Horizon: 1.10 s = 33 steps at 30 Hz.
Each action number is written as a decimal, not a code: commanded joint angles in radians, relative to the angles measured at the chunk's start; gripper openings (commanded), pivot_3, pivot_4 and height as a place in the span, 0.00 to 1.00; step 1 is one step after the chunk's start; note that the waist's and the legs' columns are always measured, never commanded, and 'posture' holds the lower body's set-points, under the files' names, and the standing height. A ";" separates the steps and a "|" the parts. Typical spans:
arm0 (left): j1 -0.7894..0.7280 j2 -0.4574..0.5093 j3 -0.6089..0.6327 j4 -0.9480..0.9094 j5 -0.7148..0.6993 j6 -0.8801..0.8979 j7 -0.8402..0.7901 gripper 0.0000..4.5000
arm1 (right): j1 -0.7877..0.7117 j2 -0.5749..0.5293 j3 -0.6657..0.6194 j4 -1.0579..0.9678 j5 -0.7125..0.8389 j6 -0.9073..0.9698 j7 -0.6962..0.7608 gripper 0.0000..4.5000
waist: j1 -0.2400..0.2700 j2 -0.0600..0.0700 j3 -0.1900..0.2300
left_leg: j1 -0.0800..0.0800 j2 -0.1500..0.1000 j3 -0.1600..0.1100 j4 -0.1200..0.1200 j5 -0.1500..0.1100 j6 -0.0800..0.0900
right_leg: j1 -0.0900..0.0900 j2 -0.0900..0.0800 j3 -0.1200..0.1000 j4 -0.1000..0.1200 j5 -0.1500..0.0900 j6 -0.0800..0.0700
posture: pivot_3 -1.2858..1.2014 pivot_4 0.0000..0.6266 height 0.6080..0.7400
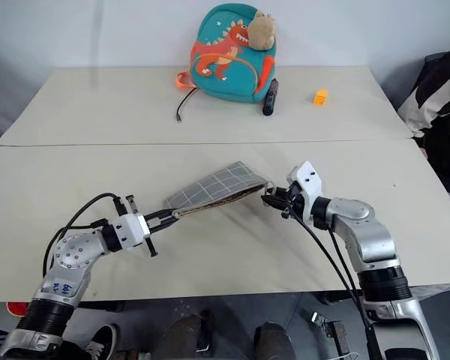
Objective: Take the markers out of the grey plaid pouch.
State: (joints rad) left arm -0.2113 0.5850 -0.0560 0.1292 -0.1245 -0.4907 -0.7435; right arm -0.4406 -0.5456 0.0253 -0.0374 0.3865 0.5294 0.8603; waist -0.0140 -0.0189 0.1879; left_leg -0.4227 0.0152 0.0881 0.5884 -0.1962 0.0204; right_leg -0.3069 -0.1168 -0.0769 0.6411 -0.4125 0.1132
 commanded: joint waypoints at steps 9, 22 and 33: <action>-0.012 -0.029 -0.011 -0.023 0.021 0.004 -0.008 0.00 | 0.033 -0.033 -0.164 -0.199 0.157 0.042 -0.004 0.75 | 0.009 0.000 0.000 | 0.000 0.000 0.000 0.000 -0.001 0.002 | 0.001 0.000 0.001 -0.003 0.000 0.000 | 0.52 0.24 1.00; -0.032 -0.036 0.001 -0.019 0.010 0.007 -0.019 0.00 | 0.069 0.042 0.128 -0.188 -0.199 -0.318 -0.095 0.01 | 0.007 0.000 0.000 | 0.000 0.000 0.001 0.000 0.000 -0.001 | 0.000 0.000 0.000 -0.003 0.000 0.000 | 0.52 0.24 1.00; -0.031 -0.039 -0.014 -0.046 0.024 0.009 -0.030 0.00 | 0.016 0.067 0.225 0.009 -0.501 -0.644 -0.245 0.01 | 0.009 0.000 0.000 | 0.000 0.000 0.003 0.001 0.001 -0.001 | 0.000 0.001 -0.001 -0.002 0.001 0.001 | 0.52 0.24 1.00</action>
State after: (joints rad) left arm -0.2375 0.5446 -0.0610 0.1274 -0.1035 -0.4655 -0.7665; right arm -0.4042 -0.4878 0.2673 -0.0269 -0.0949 -0.0756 0.6473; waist -0.0053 -0.0191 0.1880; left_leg -0.4225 0.0154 0.0910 0.5895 -0.1955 0.0191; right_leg -0.3069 -0.1161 -0.0776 0.6387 -0.4120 0.1144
